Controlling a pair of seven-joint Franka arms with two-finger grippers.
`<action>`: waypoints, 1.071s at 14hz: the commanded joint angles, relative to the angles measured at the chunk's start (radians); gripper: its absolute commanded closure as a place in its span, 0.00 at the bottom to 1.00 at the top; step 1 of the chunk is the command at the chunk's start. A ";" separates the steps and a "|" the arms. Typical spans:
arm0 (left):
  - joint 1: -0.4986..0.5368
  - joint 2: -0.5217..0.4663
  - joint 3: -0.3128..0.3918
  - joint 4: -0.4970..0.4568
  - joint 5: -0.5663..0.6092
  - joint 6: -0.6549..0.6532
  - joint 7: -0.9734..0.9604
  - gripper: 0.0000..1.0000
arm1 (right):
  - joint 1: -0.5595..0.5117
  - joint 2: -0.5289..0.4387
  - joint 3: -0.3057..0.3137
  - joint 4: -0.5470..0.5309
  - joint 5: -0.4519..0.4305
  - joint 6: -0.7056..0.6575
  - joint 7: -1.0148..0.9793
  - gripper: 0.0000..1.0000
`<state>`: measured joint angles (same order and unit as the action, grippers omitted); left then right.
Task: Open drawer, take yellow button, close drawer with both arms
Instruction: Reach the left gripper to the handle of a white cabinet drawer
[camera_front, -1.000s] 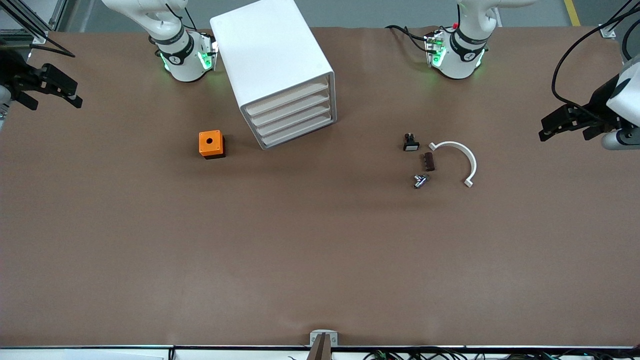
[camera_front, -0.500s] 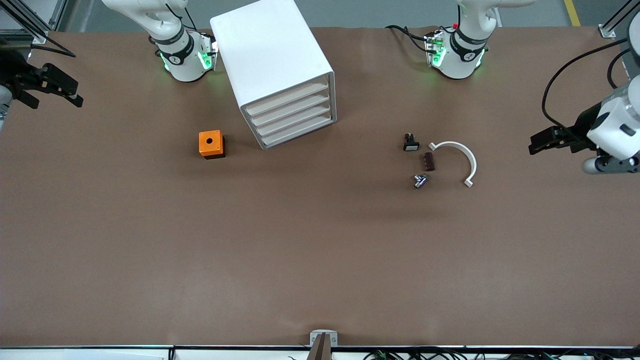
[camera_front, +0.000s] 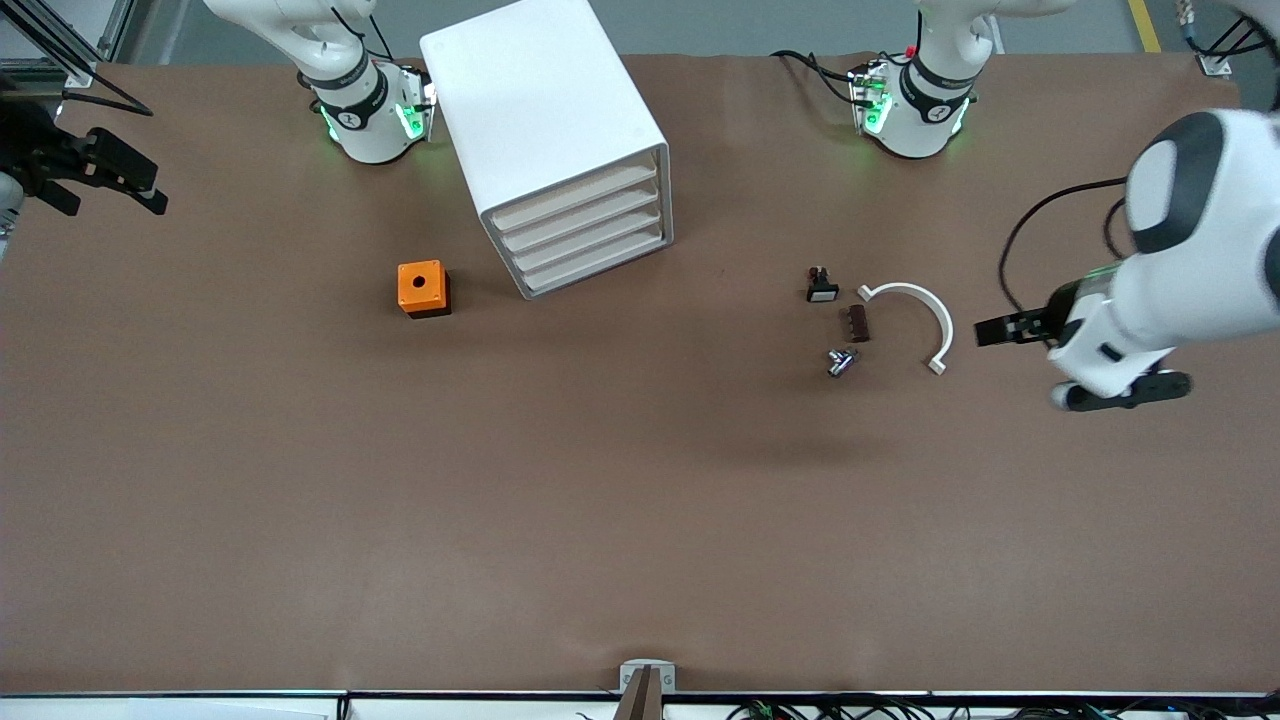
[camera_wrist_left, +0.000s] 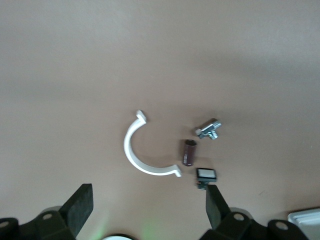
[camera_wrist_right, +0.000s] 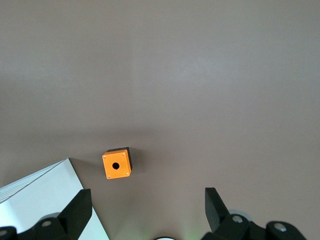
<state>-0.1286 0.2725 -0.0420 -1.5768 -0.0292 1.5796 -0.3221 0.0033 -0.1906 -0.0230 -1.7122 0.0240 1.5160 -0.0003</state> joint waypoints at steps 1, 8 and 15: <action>-0.078 0.080 -0.001 0.030 0.006 -0.013 -0.180 0.01 | 0.006 0.002 0.000 0.011 0.001 0.001 0.002 0.00; -0.210 0.227 -0.003 0.098 -0.096 -0.021 -0.647 0.01 | 0.018 0.003 -0.001 0.011 0.002 0.016 -0.039 0.00; -0.269 0.378 -0.001 0.259 -0.446 -0.194 -1.065 0.01 | 0.017 0.003 -0.003 0.010 0.005 0.019 -0.043 0.00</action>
<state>-0.3830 0.5984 -0.0490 -1.3721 -0.3828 1.4225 -1.2445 0.0158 -0.1905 -0.0213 -1.7123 0.0244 1.5329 -0.0291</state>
